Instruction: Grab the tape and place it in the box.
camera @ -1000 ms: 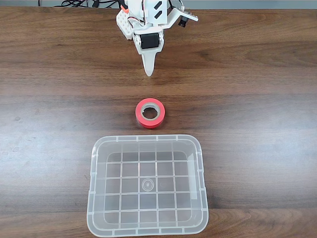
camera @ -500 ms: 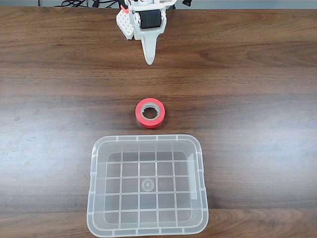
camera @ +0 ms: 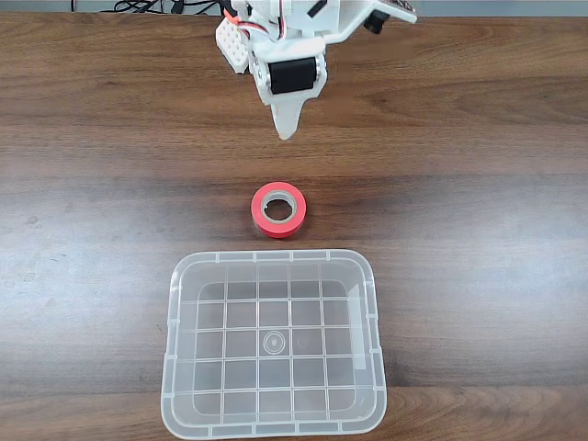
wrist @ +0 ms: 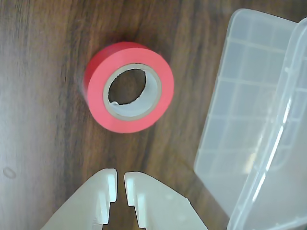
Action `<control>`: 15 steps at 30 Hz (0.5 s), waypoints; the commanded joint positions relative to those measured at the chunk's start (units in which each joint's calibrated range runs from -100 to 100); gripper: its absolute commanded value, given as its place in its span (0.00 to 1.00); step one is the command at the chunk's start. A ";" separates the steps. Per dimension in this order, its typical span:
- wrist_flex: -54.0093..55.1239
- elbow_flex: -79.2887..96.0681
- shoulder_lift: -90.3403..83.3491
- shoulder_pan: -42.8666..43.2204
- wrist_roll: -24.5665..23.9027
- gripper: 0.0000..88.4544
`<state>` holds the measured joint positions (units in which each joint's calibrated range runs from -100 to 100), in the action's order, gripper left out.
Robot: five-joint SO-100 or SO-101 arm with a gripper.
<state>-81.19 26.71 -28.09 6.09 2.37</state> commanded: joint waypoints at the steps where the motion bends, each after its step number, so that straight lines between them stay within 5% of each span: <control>1: -0.06 -8.54 7.89 -0.38 -0.37 0.01; 15: 7.56 -7.92 22.54 -3.45 -0.90 0.01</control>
<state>-76.44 23.29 -6.91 3.91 1.49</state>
